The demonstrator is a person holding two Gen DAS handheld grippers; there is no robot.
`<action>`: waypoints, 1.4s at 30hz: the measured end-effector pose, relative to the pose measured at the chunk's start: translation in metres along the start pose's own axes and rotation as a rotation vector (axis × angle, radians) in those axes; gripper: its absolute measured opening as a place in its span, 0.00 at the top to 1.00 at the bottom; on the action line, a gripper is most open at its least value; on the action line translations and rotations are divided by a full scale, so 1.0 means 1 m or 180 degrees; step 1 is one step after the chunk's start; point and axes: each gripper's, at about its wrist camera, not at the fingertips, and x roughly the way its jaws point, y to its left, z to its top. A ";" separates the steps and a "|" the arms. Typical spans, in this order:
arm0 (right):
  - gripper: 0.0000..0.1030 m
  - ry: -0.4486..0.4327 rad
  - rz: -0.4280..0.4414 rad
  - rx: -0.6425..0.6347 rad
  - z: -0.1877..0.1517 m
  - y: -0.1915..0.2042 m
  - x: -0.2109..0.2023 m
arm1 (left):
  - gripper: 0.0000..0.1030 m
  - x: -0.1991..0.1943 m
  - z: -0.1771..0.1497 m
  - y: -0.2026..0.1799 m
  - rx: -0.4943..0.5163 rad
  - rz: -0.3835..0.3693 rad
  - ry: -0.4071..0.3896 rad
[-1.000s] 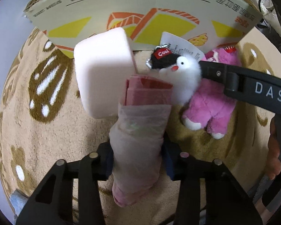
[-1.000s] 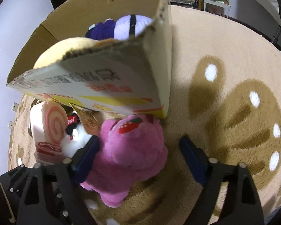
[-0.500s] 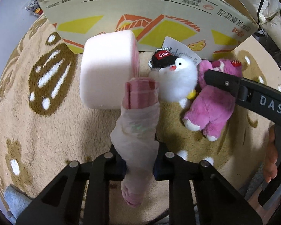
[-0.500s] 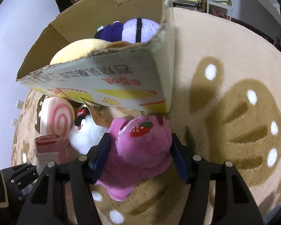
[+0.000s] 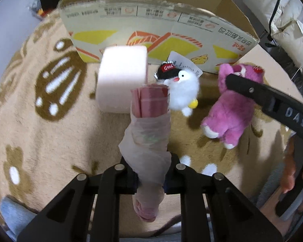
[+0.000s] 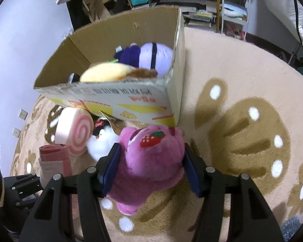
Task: Organize soft objects
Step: 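Lift the pink bear with the right gripper while the left gripper lifts the bagged pink roll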
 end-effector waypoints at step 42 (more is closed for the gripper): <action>0.39 -0.1852 0.0047 -0.0469 0.049 0.044 -0.136 | 0.85 -0.158 0.068 0.017 -0.0019 0.0723 -0.2257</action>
